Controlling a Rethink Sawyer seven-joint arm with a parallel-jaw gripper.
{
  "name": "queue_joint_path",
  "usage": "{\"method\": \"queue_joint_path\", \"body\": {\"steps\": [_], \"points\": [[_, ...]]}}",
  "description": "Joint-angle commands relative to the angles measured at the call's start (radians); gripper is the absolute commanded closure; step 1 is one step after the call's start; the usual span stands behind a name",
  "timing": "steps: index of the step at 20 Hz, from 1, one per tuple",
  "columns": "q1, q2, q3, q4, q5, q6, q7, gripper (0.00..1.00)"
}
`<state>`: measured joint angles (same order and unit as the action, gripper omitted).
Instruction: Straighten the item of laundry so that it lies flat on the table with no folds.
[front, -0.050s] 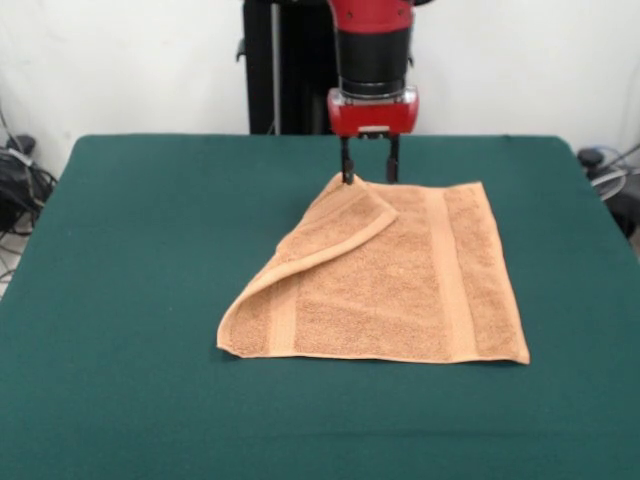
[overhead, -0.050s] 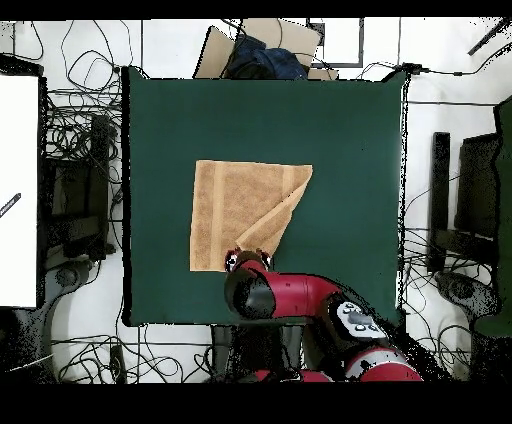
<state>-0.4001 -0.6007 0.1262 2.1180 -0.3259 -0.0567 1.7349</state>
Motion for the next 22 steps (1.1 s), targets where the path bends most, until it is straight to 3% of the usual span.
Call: {"method": "queue_joint_path", "body": {"steps": [1, 7, 14, 22], "points": [[0.054, 0.052, -0.028, -0.108, 0.04, -0.025, 0.153, 0.0], [0.045, 0.06, -0.019, -0.103, 0.042, -0.017, 0.16, 0.0], [-0.022, 0.135, 0.042, -0.125, 0.041, 0.008, 0.147, 0.0], [0.015, 0.176, 0.002, -0.171, 0.034, -0.056, 0.149, 0.0]]}}
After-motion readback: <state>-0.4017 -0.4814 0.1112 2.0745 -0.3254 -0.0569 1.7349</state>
